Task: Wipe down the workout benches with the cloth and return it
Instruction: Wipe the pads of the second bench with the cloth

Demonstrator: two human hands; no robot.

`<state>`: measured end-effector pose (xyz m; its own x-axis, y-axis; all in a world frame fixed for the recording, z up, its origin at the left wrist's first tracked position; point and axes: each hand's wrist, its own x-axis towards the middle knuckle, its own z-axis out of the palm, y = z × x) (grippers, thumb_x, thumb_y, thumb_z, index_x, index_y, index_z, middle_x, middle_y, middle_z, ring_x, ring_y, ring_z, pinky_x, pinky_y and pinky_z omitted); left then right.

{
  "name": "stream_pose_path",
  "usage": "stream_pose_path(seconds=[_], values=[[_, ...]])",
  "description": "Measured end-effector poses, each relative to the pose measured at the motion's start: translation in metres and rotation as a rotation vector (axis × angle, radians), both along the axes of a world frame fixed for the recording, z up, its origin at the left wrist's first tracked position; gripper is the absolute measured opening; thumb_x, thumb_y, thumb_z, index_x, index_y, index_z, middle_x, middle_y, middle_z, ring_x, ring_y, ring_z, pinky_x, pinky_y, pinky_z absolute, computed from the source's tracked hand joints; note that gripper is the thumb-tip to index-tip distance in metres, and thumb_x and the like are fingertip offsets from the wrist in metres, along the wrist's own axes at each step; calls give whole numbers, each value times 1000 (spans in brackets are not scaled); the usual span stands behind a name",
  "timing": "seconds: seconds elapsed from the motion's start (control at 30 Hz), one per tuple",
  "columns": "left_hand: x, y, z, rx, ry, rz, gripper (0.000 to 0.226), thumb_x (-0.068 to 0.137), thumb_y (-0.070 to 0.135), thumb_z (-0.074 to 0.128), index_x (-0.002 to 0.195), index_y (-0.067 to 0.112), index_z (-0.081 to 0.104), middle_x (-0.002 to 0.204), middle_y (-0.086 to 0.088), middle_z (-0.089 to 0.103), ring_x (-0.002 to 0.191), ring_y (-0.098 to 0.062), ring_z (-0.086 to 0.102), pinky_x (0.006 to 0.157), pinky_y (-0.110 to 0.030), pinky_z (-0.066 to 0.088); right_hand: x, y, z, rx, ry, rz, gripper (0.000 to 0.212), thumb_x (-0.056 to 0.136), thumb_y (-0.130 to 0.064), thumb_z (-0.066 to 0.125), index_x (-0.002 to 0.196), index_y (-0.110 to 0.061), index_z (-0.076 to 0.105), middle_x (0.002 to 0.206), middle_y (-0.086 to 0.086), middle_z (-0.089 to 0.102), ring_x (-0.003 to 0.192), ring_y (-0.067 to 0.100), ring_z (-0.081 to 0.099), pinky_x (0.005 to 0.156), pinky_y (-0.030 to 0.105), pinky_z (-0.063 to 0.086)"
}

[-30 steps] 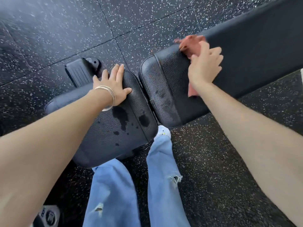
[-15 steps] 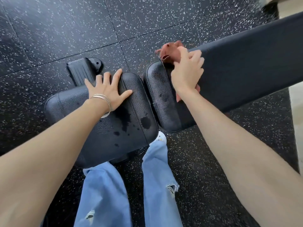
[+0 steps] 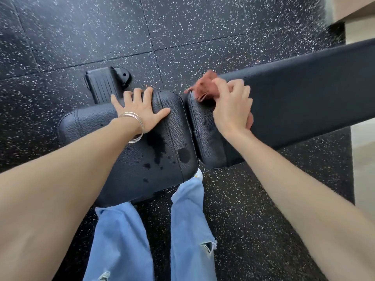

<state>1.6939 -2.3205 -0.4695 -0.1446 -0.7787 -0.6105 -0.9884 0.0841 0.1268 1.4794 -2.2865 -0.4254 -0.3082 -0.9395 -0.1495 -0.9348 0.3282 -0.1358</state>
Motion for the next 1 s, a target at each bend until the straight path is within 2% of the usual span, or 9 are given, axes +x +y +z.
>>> stream_pose_path(seconds=[0.07,0.13,0.17,0.4,0.57,0.7,0.77,0.9,1.0], values=[[1,1,-1,-1,-2,-2,86,76,80,19,145,28,17,149,-6,25,136,-32,21,109,-63,2,-34,-23,0,-39,25,-220,36,89,-14,55,119,-32,51,119,8,46,107,32,43,80,45,40],[0,1,-2,-4,-4,-8,85,76,80,19,145,29,16,149,-6,25,137,-32,20,109,-63,2,-58,-42,-2,11,4,-549,36,93,-23,53,126,-35,48,126,10,43,116,32,41,88,47,39],[0,1,-2,6,-7,-12,85,76,80,19,145,30,16,149,-6,25,137,-32,20,109,-63,3,-58,-45,-3,39,10,-629,37,94,-24,52,129,-35,46,128,11,43,117,32,41,90,46,38],[-3,-4,4,103,-30,4,84,78,79,23,147,32,10,151,-5,20,138,-30,16,110,-63,-1,48,12,-3,-16,-34,-238,49,84,-3,53,124,-31,52,115,9,48,96,31,44,78,39,33],[-3,-5,7,100,-46,0,83,79,78,23,146,32,12,151,-3,21,138,-29,18,110,-63,0,30,3,1,62,-8,104,56,79,1,50,126,-27,50,117,10,47,99,34,44,75,40,34],[-2,-3,3,79,-52,-5,84,77,80,21,146,33,11,152,-3,20,139,-29,16,110,-63,1,26,-42,-8,61,-1,51,52,77,-1,55,122,-27,51,117,9,46,107,32,43,80,42,38],[-2,-4,4,91,-52,-6,85,77,80,21,146,33,11,152,-3,20,139,-30,17,110,-64,1,32,-35,-8,44,-12,24,52,77,0,55,121,-27,53,116,9,48,103,32,44,78,43,40],[-3,-6,5,93,-58,-4,84,78,79,23,147,32,11,152,-4,19,139,-30,16,110,-63,1,32,58,-5,-44,-34,47,50,75,4,54,114,-25,65,102,12,59,81,33,51,62,42,41],[-2,-6,6,107,-51,-10,85,77,80,22,147,32,10,153,-4,19,140,-31,16,110,-64,0,30,144,-6,-18,-17,33,54,71,9,65,113,-24,68,100,13,61,76,33,52,62,40,42]])
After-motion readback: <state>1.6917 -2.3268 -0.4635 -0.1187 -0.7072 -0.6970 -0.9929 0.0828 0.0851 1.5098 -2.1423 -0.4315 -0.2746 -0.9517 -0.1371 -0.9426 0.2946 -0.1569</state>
